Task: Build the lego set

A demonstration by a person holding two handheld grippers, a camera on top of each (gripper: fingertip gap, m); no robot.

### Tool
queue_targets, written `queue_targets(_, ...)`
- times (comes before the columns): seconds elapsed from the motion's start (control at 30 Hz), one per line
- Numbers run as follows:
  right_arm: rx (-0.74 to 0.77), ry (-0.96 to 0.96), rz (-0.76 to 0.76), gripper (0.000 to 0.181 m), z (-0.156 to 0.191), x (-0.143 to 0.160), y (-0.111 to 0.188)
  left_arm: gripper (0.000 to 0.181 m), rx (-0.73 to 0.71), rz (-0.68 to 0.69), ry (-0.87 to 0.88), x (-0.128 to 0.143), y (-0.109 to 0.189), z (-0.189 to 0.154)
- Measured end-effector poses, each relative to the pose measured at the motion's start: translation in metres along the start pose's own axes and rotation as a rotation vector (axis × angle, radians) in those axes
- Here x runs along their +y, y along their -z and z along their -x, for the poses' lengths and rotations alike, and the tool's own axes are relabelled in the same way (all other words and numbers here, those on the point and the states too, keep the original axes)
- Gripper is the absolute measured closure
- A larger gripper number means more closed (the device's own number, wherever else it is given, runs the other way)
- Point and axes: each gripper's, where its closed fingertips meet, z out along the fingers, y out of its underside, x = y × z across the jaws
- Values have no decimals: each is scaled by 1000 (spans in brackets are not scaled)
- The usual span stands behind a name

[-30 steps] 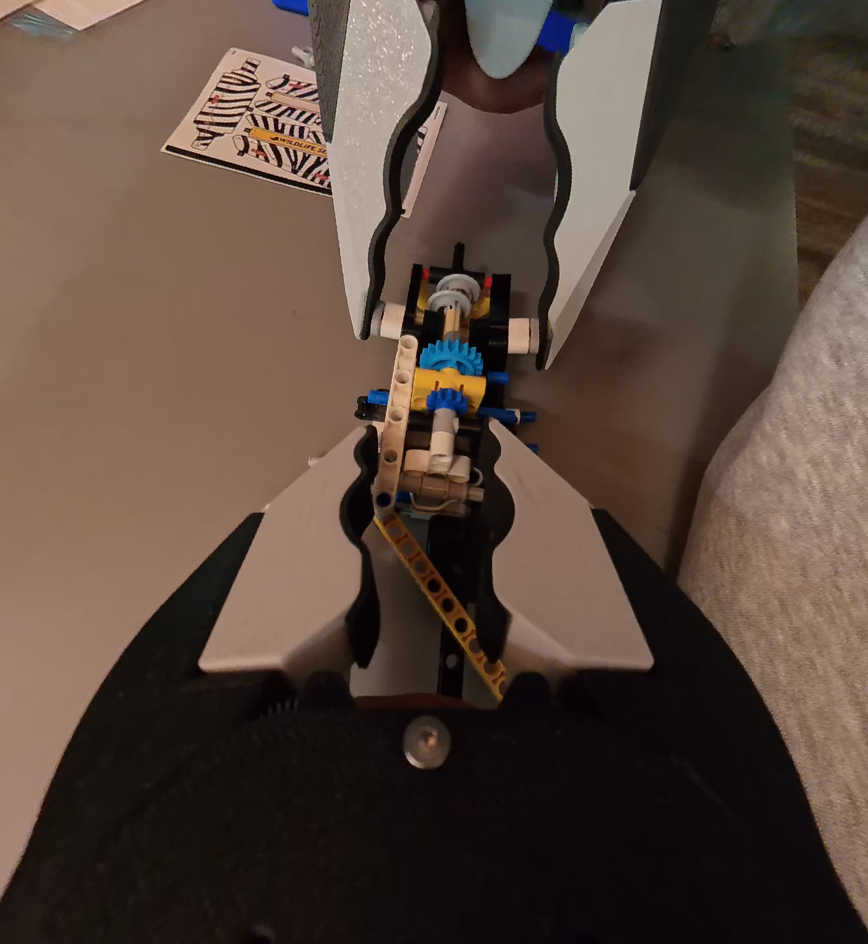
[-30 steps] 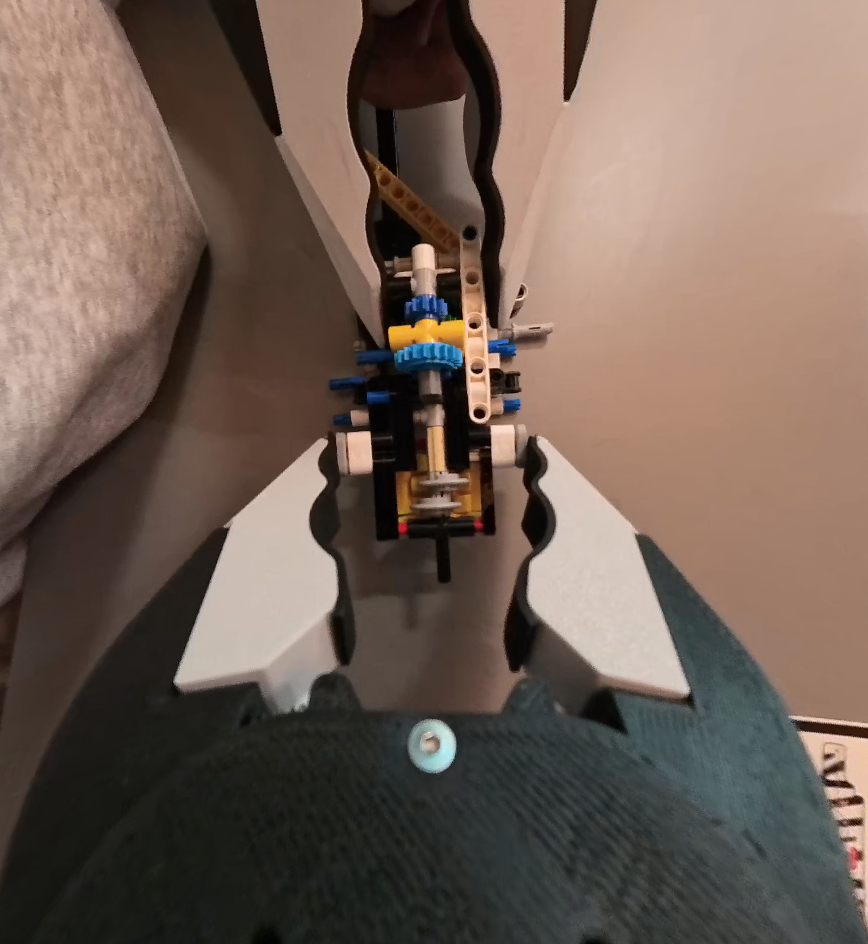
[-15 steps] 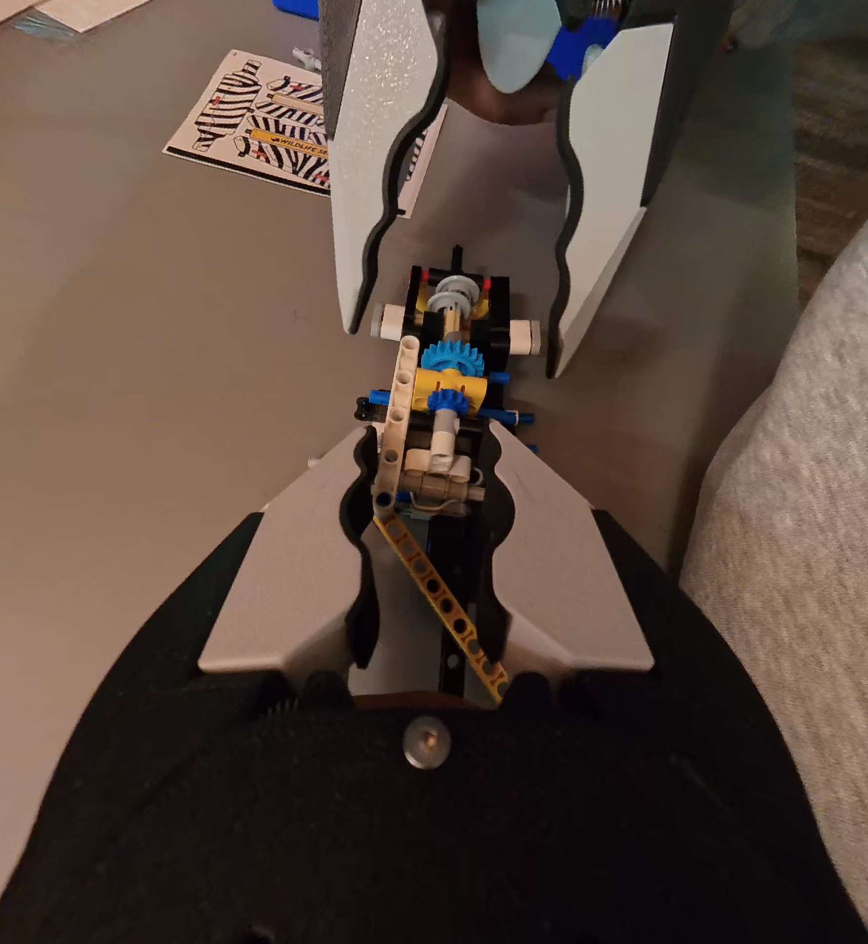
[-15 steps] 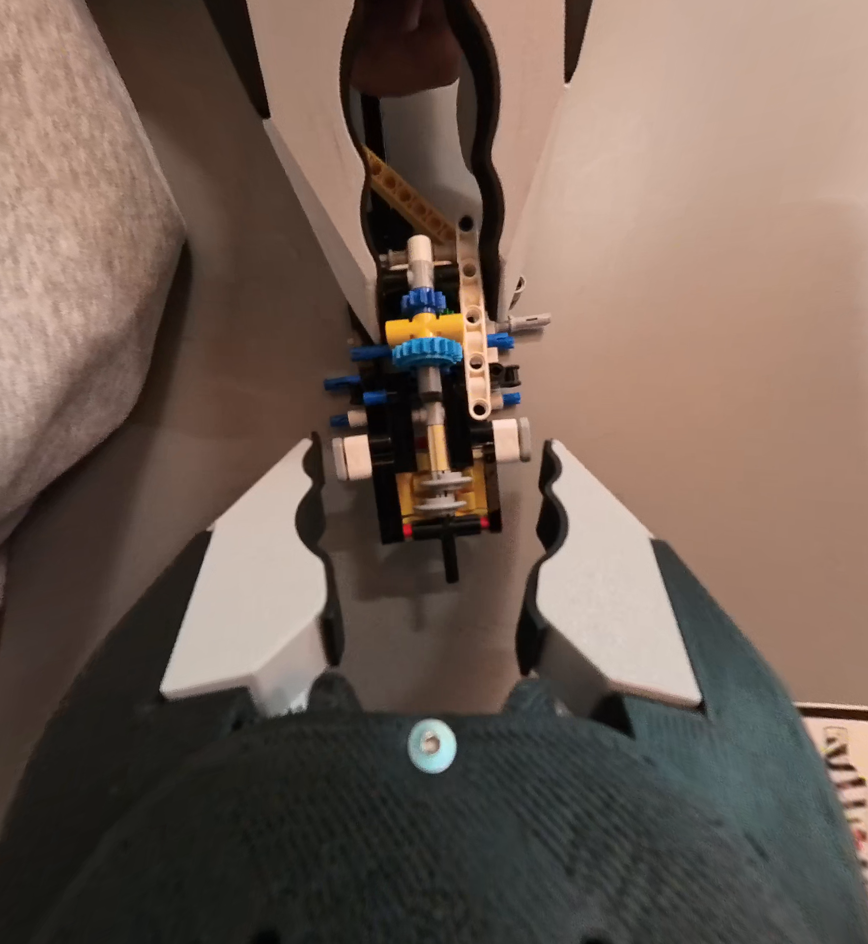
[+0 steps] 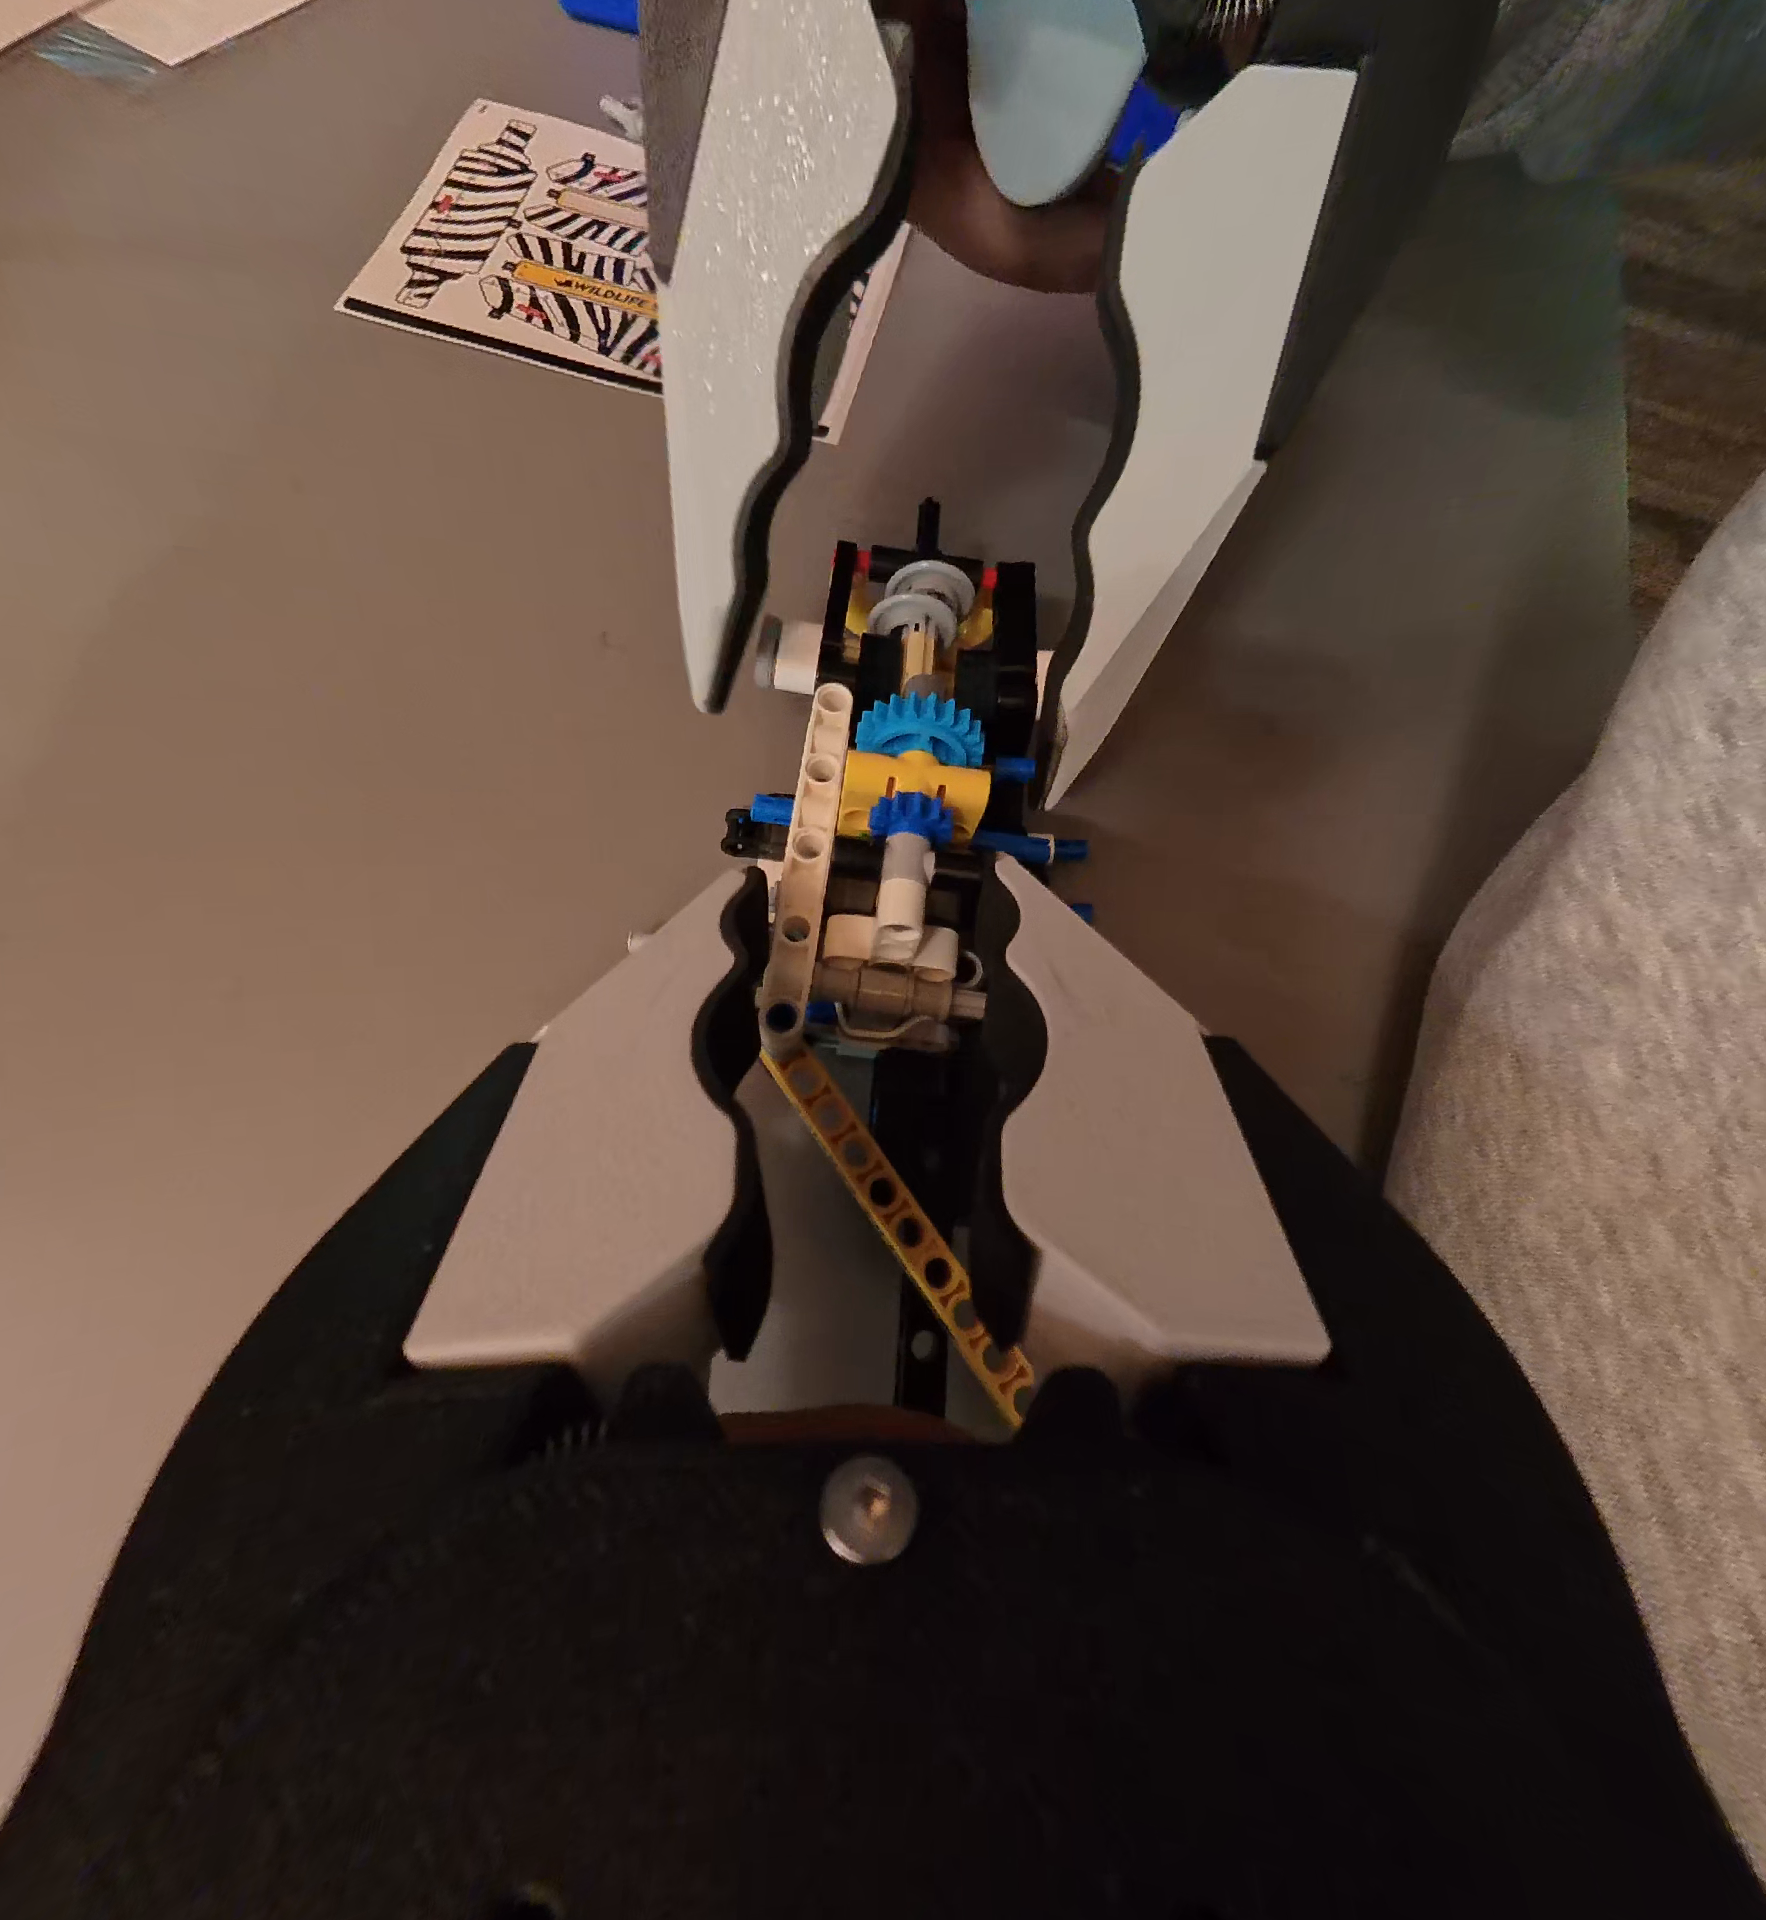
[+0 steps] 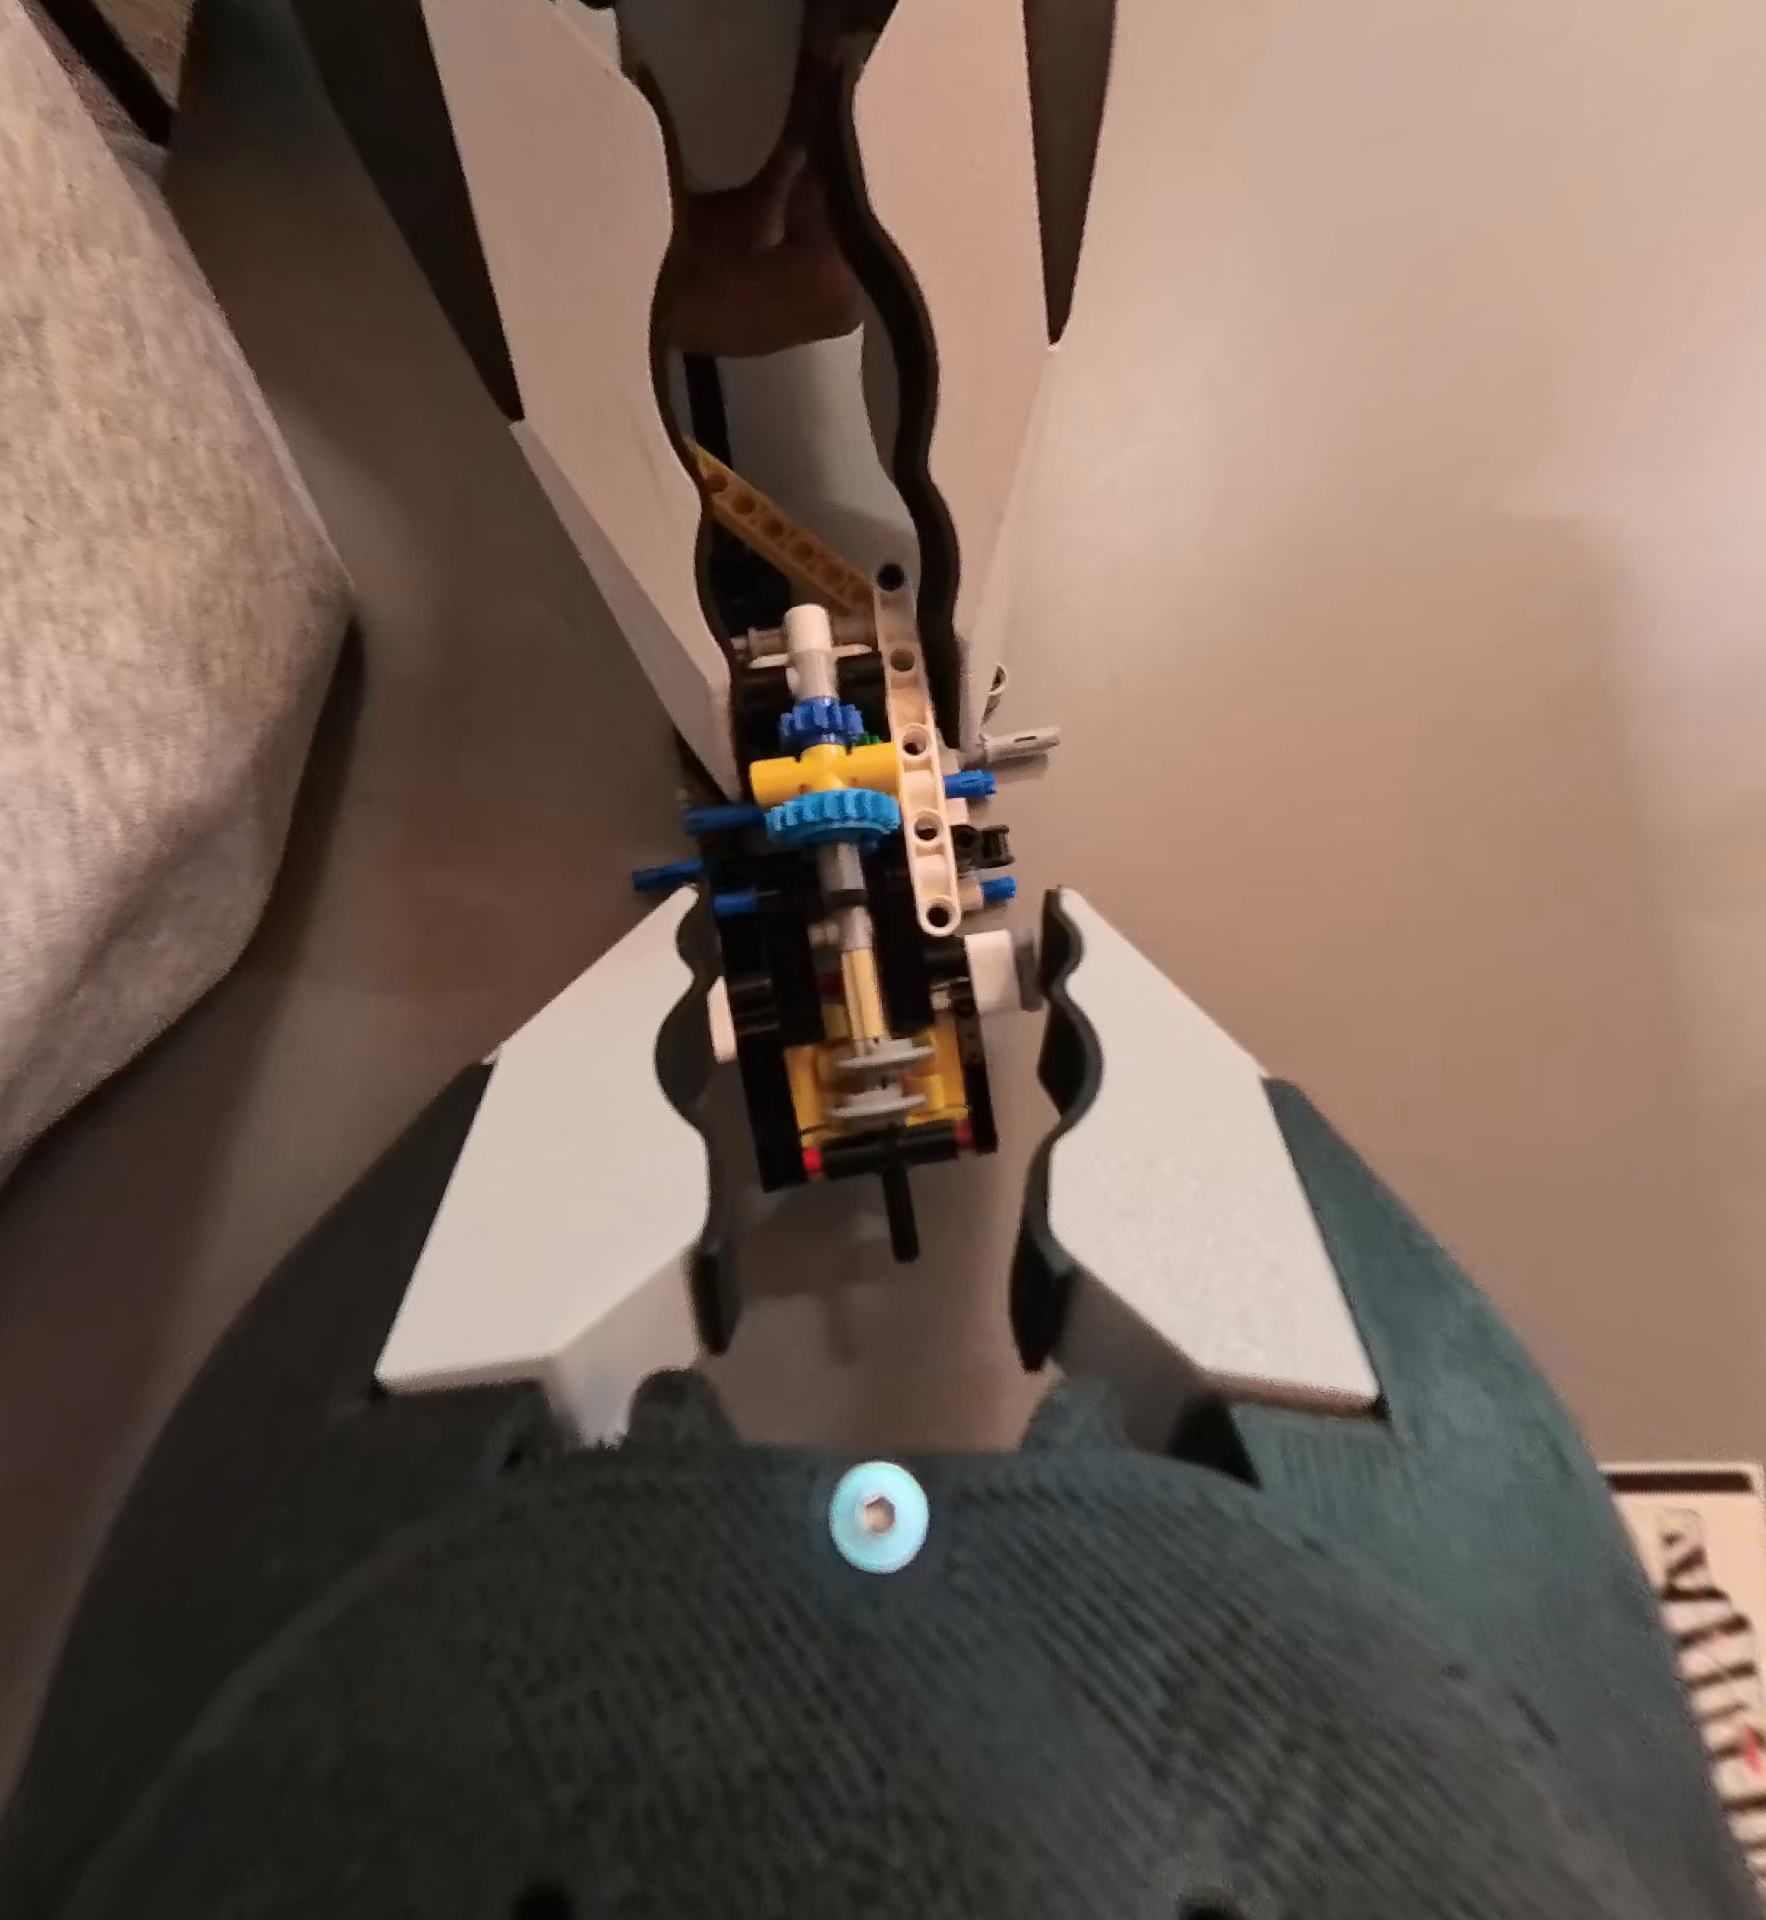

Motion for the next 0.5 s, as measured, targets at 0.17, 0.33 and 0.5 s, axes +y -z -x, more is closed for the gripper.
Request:
queue_targets(0.17,-12,3,4,121,0,0,0,140,-1,-2,0,0,0,0)
queue_targets(0.33,1,10,-14,122,0,0,0,140,0,-1,1,0,0,0)
queue_targets(0.5,8,18,-18,124,-1,0,0,140,-2,4,-4,-1,0,0)
